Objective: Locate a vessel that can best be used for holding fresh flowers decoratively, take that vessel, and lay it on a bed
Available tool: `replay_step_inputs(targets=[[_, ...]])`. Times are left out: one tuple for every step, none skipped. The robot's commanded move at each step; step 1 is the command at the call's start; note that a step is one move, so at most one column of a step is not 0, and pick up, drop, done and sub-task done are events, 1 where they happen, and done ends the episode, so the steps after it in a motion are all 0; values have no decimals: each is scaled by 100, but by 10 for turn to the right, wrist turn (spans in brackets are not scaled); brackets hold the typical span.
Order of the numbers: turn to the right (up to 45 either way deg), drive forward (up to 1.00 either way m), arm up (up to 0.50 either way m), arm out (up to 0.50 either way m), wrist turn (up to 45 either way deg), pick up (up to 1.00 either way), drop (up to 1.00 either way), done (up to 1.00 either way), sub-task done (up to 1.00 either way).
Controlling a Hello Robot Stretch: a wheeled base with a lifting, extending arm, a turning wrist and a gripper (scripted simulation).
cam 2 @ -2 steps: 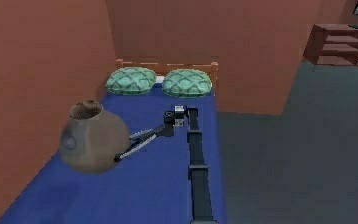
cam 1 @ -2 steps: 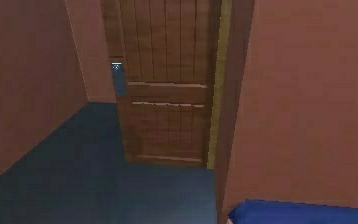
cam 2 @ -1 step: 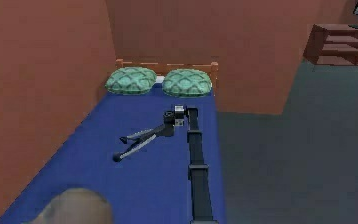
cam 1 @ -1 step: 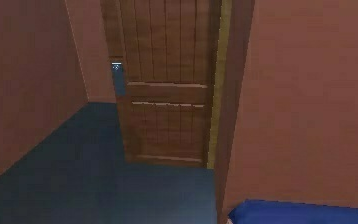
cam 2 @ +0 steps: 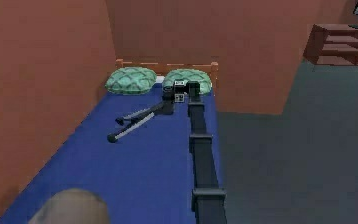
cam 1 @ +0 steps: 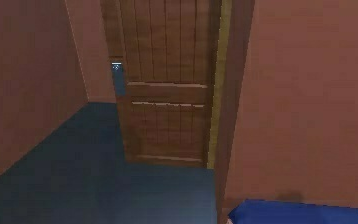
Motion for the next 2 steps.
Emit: replay_step_inputs(targets=[[0,0,0,-8,0,0,0,0,0],[0,0,0,0,0,0,0,100,0]])
